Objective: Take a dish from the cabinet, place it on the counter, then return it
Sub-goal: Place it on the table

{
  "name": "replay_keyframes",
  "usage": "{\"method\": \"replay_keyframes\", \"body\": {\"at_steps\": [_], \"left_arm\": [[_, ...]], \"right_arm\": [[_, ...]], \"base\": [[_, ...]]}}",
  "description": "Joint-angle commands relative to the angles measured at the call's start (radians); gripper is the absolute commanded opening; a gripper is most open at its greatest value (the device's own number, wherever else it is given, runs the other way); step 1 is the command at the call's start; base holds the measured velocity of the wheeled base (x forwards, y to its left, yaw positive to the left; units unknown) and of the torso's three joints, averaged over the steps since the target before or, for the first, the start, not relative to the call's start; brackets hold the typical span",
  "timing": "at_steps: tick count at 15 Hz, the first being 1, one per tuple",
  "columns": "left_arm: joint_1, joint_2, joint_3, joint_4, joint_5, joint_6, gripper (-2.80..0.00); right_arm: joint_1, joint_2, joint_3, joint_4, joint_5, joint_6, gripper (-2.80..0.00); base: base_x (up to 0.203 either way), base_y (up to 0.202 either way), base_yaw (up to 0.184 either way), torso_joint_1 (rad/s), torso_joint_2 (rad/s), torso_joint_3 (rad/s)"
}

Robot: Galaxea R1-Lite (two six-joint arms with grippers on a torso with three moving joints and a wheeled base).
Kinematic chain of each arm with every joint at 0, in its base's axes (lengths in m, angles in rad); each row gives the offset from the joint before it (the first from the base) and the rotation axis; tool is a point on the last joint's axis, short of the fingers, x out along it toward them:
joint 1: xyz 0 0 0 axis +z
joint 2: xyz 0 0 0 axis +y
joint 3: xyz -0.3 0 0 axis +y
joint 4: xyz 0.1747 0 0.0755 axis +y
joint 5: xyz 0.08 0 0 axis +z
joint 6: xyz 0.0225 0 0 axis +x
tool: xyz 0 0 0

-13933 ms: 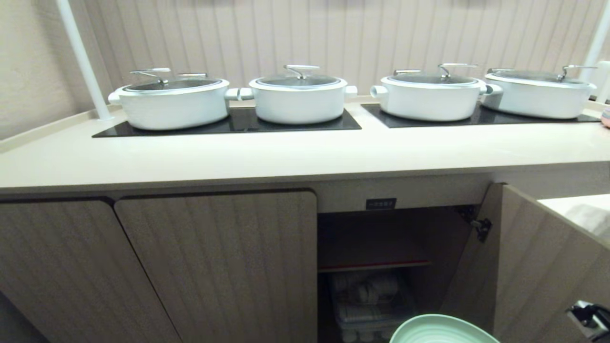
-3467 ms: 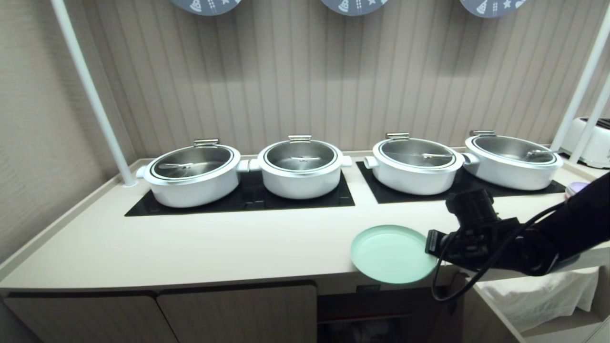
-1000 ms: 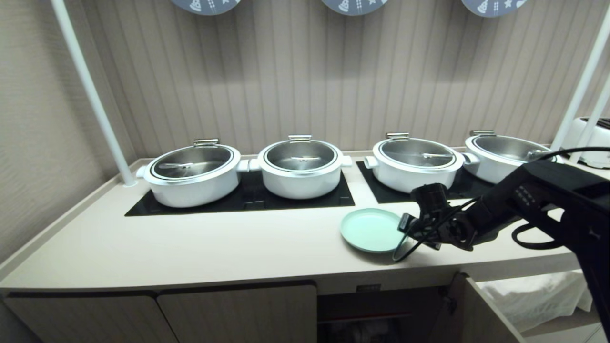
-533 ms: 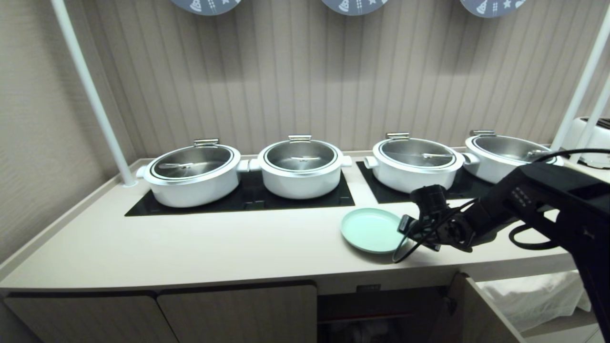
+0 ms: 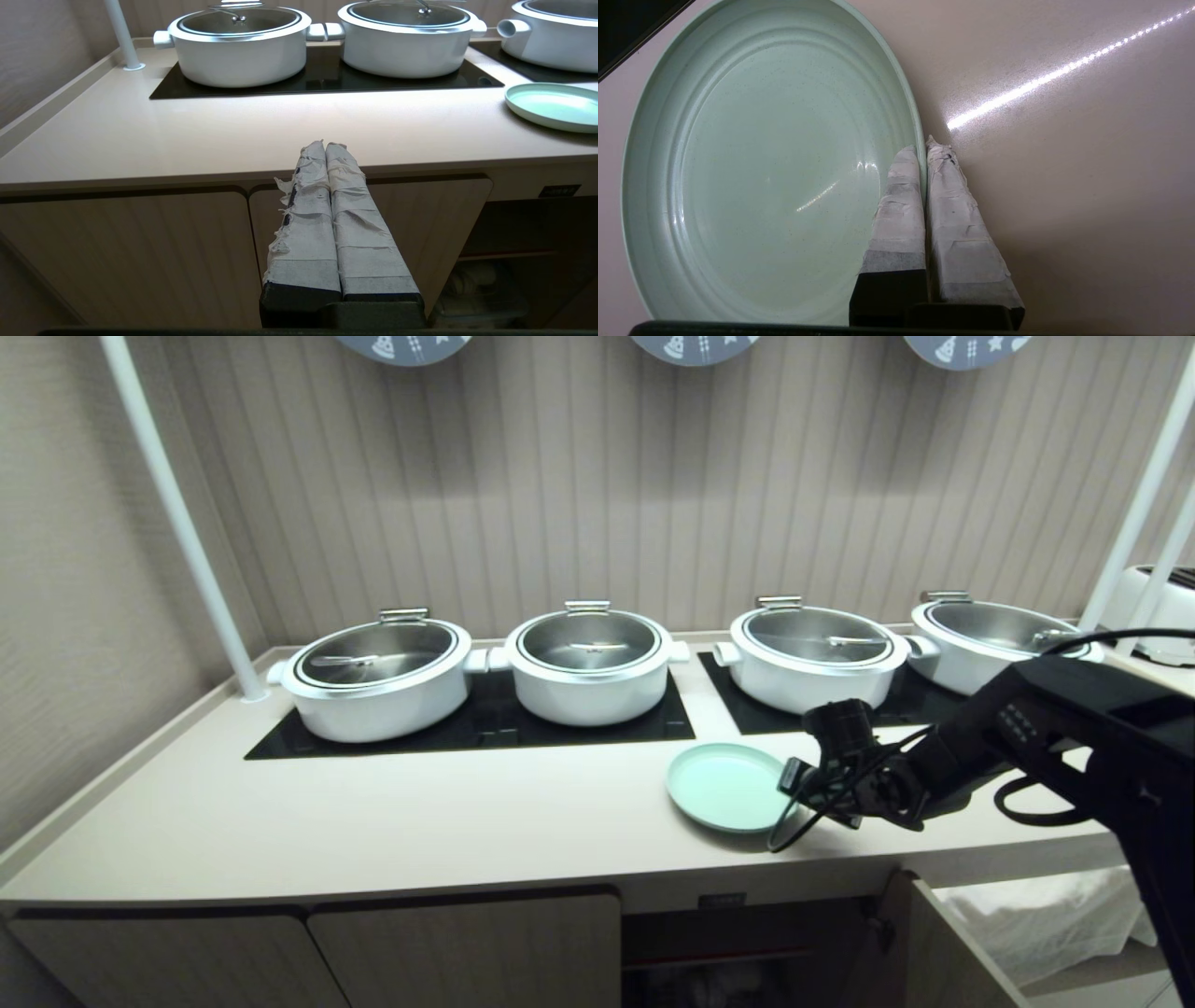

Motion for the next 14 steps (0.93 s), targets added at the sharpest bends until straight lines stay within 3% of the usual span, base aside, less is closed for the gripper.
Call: {"method": "replay_keyframes", "body": {"at_steps": [1,14], "left_arm": [[0.001,0.000,0.000,0.000,0.000,0.000,-2.80],[0.001,0.000,0.000,0.000,0.000,0.000,-2.80]], "right_arm": [[0.000,-0.001,0.000,-0.003,-0.001,0.004,-2.80],[0.000,0.006,0.000,0.000,-0.001,0.004,-2.80]], "base": [[0.000,0.000,0.000,0.000,0.00,0.000],[0.000,0.000,0.000,0.000,0.00,0.000]]}}
